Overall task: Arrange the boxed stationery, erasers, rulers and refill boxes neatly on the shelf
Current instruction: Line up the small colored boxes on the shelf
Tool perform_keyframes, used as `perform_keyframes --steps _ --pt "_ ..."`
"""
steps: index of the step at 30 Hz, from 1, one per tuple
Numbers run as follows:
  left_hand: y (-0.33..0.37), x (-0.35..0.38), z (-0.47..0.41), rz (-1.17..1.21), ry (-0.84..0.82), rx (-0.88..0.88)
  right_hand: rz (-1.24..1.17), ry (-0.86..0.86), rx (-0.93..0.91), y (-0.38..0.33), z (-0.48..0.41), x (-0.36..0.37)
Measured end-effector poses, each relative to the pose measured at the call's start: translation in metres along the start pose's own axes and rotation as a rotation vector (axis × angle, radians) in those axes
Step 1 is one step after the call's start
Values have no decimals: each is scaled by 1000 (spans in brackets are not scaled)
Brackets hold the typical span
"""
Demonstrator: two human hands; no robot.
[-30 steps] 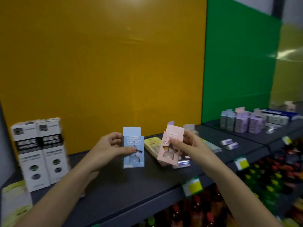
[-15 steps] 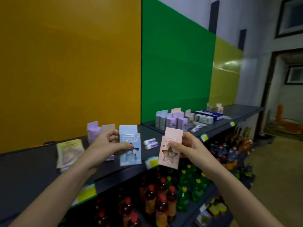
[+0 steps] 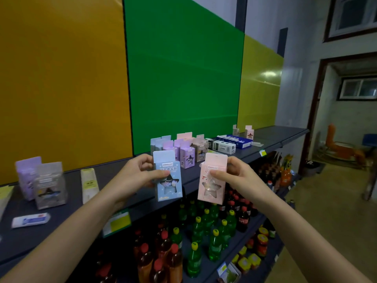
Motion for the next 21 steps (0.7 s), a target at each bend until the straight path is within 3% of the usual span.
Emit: perform_keyframes --steps 11,21 --pt "38 13 -128 -115 162 130 82 -80 -75 25 -128 -69" --pt "64 7 -212 -319 420 206 -3 -185 -208 21 -253 -101"
Point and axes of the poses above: each hand's wrist, its own z-axis away from the middle knuckle, its own x-axis out of the palm, y = z × x, the point moved 4 cm from there along -z, towards the middle knuckle, and after that the axes turned 7 degrees about -z, right-handed, at the moved point
